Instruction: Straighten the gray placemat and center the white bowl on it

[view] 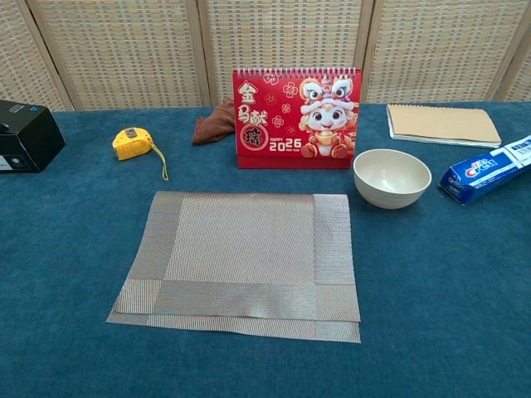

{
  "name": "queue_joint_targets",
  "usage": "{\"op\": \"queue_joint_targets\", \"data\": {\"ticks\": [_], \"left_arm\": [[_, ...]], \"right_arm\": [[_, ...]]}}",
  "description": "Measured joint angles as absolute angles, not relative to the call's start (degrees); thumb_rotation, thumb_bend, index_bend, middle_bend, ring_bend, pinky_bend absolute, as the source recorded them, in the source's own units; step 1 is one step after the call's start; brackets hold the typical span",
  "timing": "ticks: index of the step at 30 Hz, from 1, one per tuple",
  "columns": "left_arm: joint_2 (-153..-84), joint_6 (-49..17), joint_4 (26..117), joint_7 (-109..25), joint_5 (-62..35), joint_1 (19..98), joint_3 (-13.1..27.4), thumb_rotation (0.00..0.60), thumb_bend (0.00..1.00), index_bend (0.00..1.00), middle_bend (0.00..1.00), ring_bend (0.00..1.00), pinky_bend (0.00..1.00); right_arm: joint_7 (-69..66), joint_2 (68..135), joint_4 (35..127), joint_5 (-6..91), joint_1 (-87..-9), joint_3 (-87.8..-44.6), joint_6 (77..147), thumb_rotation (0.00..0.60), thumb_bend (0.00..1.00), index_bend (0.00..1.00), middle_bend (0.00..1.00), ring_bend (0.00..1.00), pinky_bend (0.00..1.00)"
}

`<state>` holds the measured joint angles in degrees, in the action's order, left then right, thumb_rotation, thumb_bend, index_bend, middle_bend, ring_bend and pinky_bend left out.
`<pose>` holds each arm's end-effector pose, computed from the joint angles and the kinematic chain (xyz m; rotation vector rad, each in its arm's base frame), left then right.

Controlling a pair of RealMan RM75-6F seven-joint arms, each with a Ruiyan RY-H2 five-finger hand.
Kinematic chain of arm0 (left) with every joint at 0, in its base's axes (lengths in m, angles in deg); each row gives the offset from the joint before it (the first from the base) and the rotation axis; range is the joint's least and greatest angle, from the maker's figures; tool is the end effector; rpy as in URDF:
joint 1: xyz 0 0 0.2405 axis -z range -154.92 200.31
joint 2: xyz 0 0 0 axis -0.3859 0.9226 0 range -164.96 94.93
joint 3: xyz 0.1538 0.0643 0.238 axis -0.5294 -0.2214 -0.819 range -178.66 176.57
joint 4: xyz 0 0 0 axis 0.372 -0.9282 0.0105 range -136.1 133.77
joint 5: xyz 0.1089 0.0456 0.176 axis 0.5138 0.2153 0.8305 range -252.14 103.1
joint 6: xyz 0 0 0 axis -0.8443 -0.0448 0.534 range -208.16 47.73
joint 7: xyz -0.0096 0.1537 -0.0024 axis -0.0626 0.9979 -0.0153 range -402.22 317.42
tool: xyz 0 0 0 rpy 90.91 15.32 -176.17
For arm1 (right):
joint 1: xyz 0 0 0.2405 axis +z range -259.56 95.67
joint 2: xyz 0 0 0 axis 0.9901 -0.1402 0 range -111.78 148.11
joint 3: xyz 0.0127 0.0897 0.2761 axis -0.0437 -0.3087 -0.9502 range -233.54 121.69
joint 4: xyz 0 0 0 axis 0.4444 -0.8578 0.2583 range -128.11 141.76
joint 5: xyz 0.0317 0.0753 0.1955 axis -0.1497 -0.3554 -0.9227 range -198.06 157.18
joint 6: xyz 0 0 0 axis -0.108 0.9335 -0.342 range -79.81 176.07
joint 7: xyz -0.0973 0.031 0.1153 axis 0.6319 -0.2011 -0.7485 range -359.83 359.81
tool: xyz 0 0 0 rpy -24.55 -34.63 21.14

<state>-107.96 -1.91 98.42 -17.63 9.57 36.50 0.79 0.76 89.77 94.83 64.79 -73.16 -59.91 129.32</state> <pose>-0.2765 0.2303 0.0914 -1.6279 -0.7746 -0.8246 -0.3363 -0.2215 0.1265 1.4272 -0.9393 0.9528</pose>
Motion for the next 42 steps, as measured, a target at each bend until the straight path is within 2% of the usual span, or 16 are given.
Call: {"op": "queue_joint_targets", "data": {"ticks": [6,10,17,20,25,42], "left_arm": [[-111.00,-4.71,96.53,-17.33,10.51,37.85,-0.12,0.600,0.23,0.47,0.00,0.00,0.00],[-114.77,-7.47,93.88,-16.63,10.75,39.06,-0.93,0.600,0.27,0.52,0.00,0.00,0.00],[-121.55,-11.74,88.31,-13.52,10.84,41.22,-1.98,0.600,0.36,0.51,0.00,0.00,0.00],[-123.56,-13.46,87.21,-11.68,10.21,42.16,-2.04,0.600,0.40,0.48,0.00,0.00,0.00],[-125.61,-15.06,86.44,-9.75,8.69,43.13,-1.88,0.600,0.40,0.39,0.00,0.00,0.00],[-128.62,-16.31,84.63,-8.26,7.26,44.14,-2.78,0.600,0.40,0.43,0.00,0.00,0.00]], "right_arm": [[0.33,89.60,95.04,64.92,-73.21,-59.94,129.47,0.600,0.04,0.06,0.00,0.00,0.00],[-0.08,89.40,95.16,64.88,-73.21,-59.94,129.37,0.600,0.04,0.06,0.00,0.00,0.00],[-0.80,89.07,95.43,64.86,-73.19,-60.02,129.30,0.600,0.04,0.06,0.00,0.00,0.00],[-1.13,88.90,95.54,64.80,-73.19,-60.07,129.25,0.600,0.04,0.06,0.00,0.00,0.00],[-1.82,88.54,95.80,64.76,-73.19,-60.13,129.18,0.600,0.04,0.06,0.00,0.00,0.00],[-2.53,88.28,96.13,64.74,-73.21,-60.24,129.24,0.600,0.04,0.06,0.00,0.00,0.00]]}}
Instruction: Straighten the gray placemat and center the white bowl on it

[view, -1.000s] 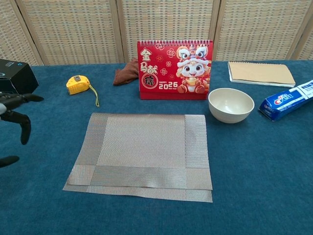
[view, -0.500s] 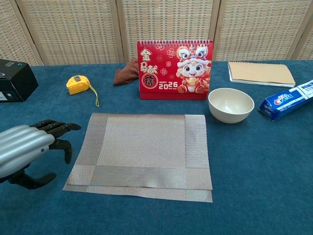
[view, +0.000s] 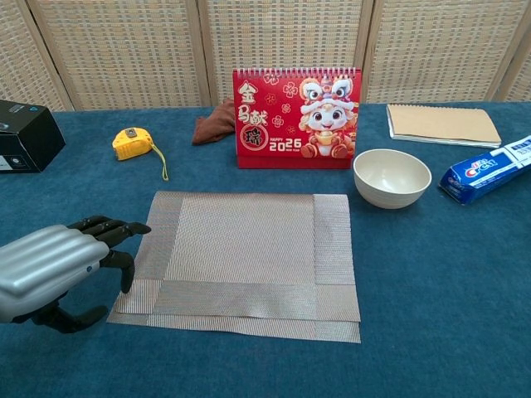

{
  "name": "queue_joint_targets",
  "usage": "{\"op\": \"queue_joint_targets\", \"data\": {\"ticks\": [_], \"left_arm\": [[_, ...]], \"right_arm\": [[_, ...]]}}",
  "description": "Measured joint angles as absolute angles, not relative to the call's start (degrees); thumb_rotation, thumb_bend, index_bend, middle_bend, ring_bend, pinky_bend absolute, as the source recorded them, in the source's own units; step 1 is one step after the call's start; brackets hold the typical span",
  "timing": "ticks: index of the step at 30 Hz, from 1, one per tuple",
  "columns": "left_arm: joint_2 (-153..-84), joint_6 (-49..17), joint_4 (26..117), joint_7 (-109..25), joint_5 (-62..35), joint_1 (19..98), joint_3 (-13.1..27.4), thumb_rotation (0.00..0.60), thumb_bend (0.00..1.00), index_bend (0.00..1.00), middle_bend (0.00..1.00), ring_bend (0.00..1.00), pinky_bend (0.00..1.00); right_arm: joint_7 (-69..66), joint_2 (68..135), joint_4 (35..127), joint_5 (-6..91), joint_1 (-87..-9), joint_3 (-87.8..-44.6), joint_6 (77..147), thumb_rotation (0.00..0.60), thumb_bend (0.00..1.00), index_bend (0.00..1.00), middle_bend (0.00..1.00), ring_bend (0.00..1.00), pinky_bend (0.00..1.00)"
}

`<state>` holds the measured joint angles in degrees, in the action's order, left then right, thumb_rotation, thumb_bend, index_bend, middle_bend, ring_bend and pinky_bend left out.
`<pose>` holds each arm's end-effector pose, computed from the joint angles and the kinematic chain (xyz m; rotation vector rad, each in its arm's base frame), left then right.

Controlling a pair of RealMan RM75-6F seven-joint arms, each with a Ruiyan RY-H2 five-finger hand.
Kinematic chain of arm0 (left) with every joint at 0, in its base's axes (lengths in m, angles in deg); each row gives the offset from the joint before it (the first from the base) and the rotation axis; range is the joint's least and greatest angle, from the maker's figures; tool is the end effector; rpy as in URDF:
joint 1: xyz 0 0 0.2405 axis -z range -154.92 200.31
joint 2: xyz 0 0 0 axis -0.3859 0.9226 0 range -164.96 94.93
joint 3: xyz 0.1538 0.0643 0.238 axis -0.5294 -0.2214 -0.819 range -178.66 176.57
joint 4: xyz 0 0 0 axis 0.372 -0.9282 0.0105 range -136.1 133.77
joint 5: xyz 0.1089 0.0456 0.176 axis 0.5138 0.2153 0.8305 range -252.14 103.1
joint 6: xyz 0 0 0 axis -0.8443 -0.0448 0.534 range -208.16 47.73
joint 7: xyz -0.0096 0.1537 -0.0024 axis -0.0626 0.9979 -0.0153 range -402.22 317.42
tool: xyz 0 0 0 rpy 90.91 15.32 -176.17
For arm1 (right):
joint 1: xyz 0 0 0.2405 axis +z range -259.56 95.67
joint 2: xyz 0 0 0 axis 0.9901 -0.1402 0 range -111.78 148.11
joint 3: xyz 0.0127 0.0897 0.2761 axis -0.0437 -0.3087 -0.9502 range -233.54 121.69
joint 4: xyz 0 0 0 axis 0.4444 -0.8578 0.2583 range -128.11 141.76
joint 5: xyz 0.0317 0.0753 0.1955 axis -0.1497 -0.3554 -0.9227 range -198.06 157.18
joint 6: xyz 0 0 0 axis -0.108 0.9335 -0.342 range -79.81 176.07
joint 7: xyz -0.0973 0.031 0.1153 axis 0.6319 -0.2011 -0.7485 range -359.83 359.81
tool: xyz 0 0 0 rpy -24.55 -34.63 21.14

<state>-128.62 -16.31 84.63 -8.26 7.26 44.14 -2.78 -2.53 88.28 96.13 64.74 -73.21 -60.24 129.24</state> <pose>-0.2440 0.2337 -0.0613 -1.9944 -0.7656 -0.7201 -0.3341 -0.2222 0.1346 1.4049 -0.9794 0.9957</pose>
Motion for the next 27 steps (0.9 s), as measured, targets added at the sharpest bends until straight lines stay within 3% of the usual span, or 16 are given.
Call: {"op": "queue_joint_targets", "data": {"ticks": [14,27], "left_arm": [[-130.31,-16.17,83.28,-7.54,6.89,44.32,-3.33,0.600,0.40,0.42,0.00,0.00,0.00],[-132.82,-15.45,81.01,-7.34,6.91,44.54,-3.15,0.600,0.40,0.52,0.00,0.00,0.00]], "right_arm": [[-2.99,88.06,96.38,64.71,-73.25,-60.31,129.30,0.600,0.04,0.06,0.00,0.00,0.00],[-3.44,87.89,96.55,64.80,-73.24,-60.25,129.18,0.600,0.03,0.06,0.00,0.00,0.00]]}}
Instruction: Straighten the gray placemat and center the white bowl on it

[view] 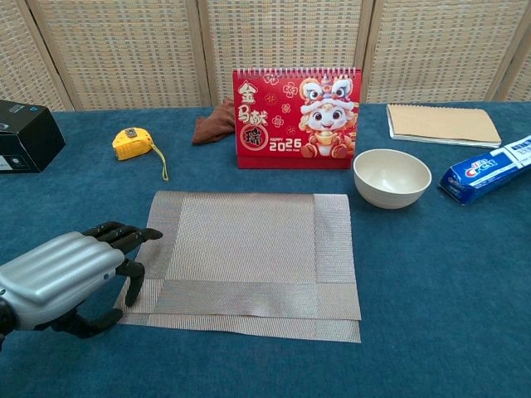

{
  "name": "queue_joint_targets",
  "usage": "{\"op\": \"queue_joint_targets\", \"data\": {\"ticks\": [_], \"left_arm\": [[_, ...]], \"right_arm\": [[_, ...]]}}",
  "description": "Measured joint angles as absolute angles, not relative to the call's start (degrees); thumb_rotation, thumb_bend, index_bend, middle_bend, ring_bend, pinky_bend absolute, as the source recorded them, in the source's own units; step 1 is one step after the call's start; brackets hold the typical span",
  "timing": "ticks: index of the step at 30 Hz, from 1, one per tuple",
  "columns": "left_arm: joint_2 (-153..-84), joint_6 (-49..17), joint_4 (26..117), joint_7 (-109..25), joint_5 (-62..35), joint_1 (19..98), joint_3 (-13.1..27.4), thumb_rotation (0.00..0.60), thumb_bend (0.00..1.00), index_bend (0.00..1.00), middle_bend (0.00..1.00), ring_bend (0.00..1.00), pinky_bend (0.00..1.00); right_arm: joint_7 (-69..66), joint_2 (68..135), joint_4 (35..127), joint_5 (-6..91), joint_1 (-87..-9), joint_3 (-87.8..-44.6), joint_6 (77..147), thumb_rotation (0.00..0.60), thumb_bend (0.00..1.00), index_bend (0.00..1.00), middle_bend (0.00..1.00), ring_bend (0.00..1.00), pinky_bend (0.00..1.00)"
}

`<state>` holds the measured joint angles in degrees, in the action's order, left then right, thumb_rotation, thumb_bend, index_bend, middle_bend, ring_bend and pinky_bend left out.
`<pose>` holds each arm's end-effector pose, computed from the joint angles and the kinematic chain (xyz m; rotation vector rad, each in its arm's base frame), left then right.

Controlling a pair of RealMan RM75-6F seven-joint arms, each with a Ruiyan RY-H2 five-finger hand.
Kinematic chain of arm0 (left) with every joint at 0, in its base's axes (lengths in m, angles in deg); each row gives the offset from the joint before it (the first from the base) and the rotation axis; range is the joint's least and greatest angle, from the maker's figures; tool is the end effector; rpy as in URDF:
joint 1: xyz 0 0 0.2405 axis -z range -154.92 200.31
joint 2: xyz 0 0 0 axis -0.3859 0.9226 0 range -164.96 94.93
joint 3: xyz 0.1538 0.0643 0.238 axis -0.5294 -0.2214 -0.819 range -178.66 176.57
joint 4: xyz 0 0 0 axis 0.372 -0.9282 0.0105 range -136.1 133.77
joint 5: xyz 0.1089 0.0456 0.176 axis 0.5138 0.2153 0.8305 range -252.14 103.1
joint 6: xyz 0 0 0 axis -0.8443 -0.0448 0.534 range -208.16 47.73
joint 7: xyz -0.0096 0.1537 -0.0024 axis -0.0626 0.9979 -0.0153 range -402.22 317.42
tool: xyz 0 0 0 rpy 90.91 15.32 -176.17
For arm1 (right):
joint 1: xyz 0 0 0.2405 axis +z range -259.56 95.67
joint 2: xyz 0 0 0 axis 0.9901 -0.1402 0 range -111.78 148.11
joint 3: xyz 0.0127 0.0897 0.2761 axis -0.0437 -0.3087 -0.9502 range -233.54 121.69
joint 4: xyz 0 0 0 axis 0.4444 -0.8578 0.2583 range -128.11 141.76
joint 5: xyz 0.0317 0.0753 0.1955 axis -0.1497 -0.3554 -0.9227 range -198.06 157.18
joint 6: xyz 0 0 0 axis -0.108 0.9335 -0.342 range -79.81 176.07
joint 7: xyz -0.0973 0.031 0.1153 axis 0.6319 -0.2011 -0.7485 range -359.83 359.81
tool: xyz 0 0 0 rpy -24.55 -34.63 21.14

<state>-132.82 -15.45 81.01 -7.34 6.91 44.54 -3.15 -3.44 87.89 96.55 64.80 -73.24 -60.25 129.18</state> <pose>-0.2386 0.2331 -0.0814 -1.9933 -0.7488 -0.7251 -0.3333 -0.2219 0.1362 1.4005 -0.9927 1.0076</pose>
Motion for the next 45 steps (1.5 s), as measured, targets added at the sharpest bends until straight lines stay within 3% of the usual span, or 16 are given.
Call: {"op": "queue_joint_targets", "data": {"ticks": [6,27,45], "left_arm": [[-133.11,-15.21,80.37,-7.58,6.91,44.50,-3.21,0.600,0.40,0.57,0.00,0.00,0.00],[-133.15,-14.53,79.48,-9.20,7.30,44.59,-3.12,0.600,0.48,0.58,0.00,0.00,0.00],[-130.22,-12.91,83.96,-8.77,7.34,45.73,-0.31,0.600,0.49,0.59,0.00,0.00,0.00]], "right_arm": [[-3.46,87.87,96.60,64.75,-73.25,-60.26,129.19,0.600,0.03,0.06,0.00,0.00,0.00],[-3.36,87.86,96.69,64.54,-73.24,-60.29,129.03,0.600,0.03,0.06,0.00,0.00,0.00],[-3.44,87.74,96.88,64.42,-73.27,-60.36,129.03,0.600,0.03,0.06,0.00,0.00,0.00]]}}
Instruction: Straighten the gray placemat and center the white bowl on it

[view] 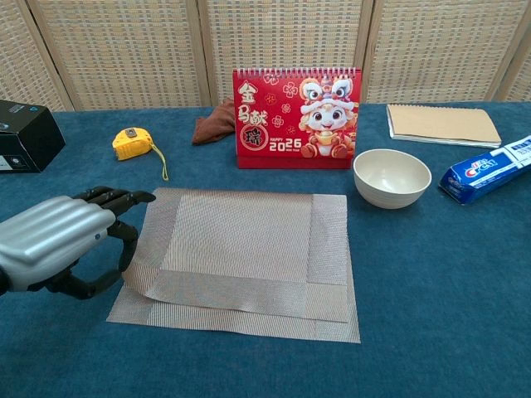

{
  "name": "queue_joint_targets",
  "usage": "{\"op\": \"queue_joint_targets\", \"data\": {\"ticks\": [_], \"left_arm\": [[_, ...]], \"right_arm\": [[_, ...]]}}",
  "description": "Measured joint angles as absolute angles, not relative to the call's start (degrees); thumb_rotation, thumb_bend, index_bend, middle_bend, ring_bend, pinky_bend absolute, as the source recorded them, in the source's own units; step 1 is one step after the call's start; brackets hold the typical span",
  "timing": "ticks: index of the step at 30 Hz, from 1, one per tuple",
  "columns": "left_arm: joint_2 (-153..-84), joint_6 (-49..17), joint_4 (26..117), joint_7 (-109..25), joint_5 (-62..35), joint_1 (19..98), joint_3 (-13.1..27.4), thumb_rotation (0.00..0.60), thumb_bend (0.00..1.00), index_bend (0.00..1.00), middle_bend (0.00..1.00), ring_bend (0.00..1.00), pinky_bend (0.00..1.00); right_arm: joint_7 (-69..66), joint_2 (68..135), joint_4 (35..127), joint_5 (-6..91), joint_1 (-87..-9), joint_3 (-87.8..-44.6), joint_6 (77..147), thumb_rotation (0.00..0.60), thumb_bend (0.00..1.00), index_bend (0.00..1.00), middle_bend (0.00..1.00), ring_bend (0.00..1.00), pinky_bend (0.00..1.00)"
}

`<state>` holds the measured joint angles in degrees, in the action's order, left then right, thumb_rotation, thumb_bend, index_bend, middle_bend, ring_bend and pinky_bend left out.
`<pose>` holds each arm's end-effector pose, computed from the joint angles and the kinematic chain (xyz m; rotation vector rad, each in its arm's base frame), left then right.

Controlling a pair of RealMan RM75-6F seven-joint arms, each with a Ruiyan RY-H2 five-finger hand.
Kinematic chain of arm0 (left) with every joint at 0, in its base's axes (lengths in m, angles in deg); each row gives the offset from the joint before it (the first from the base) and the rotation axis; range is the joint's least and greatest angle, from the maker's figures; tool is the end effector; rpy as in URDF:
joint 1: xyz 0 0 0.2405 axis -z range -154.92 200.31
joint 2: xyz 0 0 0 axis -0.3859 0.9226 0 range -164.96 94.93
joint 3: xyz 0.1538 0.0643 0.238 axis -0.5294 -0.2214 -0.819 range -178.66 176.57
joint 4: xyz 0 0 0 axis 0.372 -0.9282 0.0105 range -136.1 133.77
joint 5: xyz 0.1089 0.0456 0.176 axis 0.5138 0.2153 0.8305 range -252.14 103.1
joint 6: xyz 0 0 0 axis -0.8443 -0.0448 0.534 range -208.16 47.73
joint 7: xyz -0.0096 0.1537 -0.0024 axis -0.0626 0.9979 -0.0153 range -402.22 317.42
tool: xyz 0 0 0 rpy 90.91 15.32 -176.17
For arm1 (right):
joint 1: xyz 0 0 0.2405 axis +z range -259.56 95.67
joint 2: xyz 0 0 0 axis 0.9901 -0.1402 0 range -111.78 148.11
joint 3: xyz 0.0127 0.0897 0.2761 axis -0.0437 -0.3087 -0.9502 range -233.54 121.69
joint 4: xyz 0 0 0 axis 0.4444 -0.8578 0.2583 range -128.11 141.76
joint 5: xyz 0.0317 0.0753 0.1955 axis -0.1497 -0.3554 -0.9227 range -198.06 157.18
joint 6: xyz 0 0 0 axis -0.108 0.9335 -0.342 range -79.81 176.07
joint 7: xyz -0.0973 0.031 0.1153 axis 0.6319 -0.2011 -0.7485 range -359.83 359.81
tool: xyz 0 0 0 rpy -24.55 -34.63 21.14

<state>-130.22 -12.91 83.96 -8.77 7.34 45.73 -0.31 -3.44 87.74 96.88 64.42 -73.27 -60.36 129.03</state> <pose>-0.2273 0.2531 -0.0555 -1.9125 -0.7309 -0.8099 -0.3333 -0.2221 0.1369 1.3942 -0.9991 1.0063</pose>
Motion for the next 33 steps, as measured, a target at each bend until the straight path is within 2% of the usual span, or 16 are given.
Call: {"op": "queue_joint_targets", "data": {"ticks": [9,16,25,33], "left_arm": [[-127.75,-13.77,88.87,-7.15,4.96,48.36,4.32,0.600,0.49,0.60,0.00,0.00,0.00],[-126.61,-16.50,90.53,-6.22,-1.68,52.91,11.88,0.600,0.49,0.61,0.00,0.00,0.00],[-126.43,-21.93,84.51,-2.52,-14.33,62.38,20.58,0.600,0.49,0.60,0.00,0.00,0.00],[-127.00,-24.38,77.05,-0.39,-20.18,69.76,24.61,0.600,0.49,0.60,0.00,0.00,0.00]], "right_arm": [[-3.55,87.41,97.32,64.46,-73.45,-60.49,129.49,0.600,0.03,0.06,0.00,0.00,0.00],[-4.22,86.87,97.46,63.29,-73.47,-61.12,129.31,0.600,0.03,0.06,0.00,0.00,0.00],[-4.98,86.57,96.67,60.52,-73.02,-62.34,127.68,0.600,0.03,0.06,0.00,0.00,0.00],[-5.21,86.75,95.60,58.80,-72.65,-63.19,126.78,0.600,0.03,0.06,0.00,0.00,0.00]]}}
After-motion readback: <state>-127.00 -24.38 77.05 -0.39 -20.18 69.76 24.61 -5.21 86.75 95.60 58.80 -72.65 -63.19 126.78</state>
